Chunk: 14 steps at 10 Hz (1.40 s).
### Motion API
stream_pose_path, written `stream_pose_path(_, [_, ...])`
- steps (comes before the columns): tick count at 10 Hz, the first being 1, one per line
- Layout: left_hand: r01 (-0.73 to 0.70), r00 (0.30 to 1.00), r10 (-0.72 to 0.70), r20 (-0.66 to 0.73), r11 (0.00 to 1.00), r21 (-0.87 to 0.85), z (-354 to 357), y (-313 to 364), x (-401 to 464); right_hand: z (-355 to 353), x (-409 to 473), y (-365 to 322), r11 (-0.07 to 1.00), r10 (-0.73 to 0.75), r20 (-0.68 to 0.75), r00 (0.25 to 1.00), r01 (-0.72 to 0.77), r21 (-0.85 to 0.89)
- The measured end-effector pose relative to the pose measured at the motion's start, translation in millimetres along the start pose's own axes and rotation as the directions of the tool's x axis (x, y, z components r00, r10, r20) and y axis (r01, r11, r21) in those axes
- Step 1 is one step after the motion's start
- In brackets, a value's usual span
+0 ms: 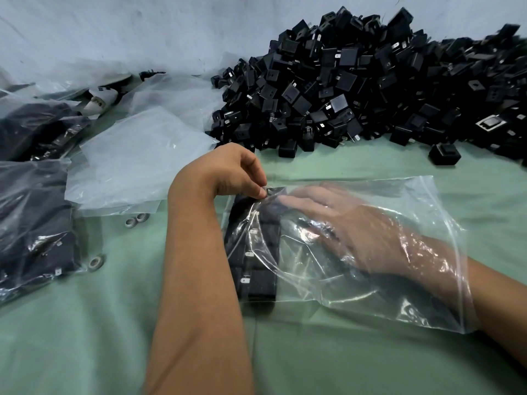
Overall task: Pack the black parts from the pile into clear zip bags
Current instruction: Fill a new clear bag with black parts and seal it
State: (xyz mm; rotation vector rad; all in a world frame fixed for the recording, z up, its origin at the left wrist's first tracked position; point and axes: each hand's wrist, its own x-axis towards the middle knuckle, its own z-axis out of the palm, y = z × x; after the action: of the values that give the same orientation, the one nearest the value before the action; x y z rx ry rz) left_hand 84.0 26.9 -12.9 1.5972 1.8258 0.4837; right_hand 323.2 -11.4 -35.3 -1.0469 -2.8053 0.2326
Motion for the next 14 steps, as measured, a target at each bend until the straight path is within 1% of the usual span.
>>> stream_pose_path(1, [-0.001, 1.0, 0.001, 0.001, 1.0, -0.008, 1, 0, 0, 1, 7, 0, 0.992, 0.003, 0.036, 0.999, 0.002, -0.129])
stream_pose_path(2, [0.025, 1.0, -0.025, -0.013, 1.0, -0.011, -1, 0, -2, 8, 7, 4, 0.998, -0.009, 0.001, 1.0, 0.009, -0.068])
stream_pose_path(3, [0.052, 0.998, -0.052, -0.035, 0.999, -0.007, -6, -2, 0, 8, 5, 4, 0.999, -0.003, -0.01, 1.0, 0.003, 0.045])
stream_pose_path(4, [0.058, 0.997, -0.059, -0.057, 0.998, -0.017, -8, -4, 2, 9, 4, 4, 0.989, 0.001, -0.052, 0.999, 0.007, 0.15])
stream_pose_path(5, [0.057, 0.998, -0.057, -0.029, 0.998, 0.011, -9, -7, 2, 13, 3, 5, 0.969, 0.002, -0.069, 0.998, 0.015, 0.245])
stream_pose_path(6, [0.055, 0.998, -0.056, 0.036, 0.998, 0.038, -11, -7, -1, 13, 0, 4, 0.916, 0.03, -0.083, 0.996, 0.006, 0.401])
stream_pose_path(7, [0.05, 0.995, -0.054, 0.081, 0.998, 0.045, -10, -5, 0, 13, 0, 2, 0.922, 0.027, -0.085, 0.996, 0.008, 0.387])
stream_pose_path(8, [0.05, 0.993, -0.054, 0.103, 0.998, 0.04, -9, -5, 0, 13, 2, 3, 0.934, 0.061, -0.068, 0.996, -0.033, 0.356])
stream_pose_path(9, [0.056, 0.989, -0.057, 0.139, 0.998, 0.014, -8, -5, 1, 24, 9, 0, 0.847, 0.147, -0.139, 0.979, -0.052, 0.529])
stream_pose_path(10, [0.059, 0.983, -0.055, 0.175, 0.998, -0.016, -6, -5, 3, 27, 16, 3, 0.885, 0.117, -0.196, 0.974, -0.013, 0.465])
stream_pose_path(11, [0.06, 0.978, -0.051, 0.203, 0.997, -0.038, -3, -4, 3, 24, 17, 11, 0.947, 0.069, -0.073, 0.995, -0.042, 0.317])
stream_pose_path(12, [0.063, 0.97, -0.053, 0.236, 0.997, -0.033, -3, -4, 2, 13, 18, 10, 0.962, 0.009, -0.008, 1.0, -0.007, 0.274])
stream_pose_path(13, [0.064, 0.964, -0.057, 0.26, 0.998, -0.016, -3, -2, 0, 14, 19, 13, 0.965, 0.011, 0.035, 0.999, -0.02, 0.261])
stream_pose_path(14, [0.063, 0.967, -0.059, 0.248, 0.998, -0.007, -3, -1, -2, 16, 16, 15, 0.944, -0.007, -0.02, 1.0, 0.013, 0.331])
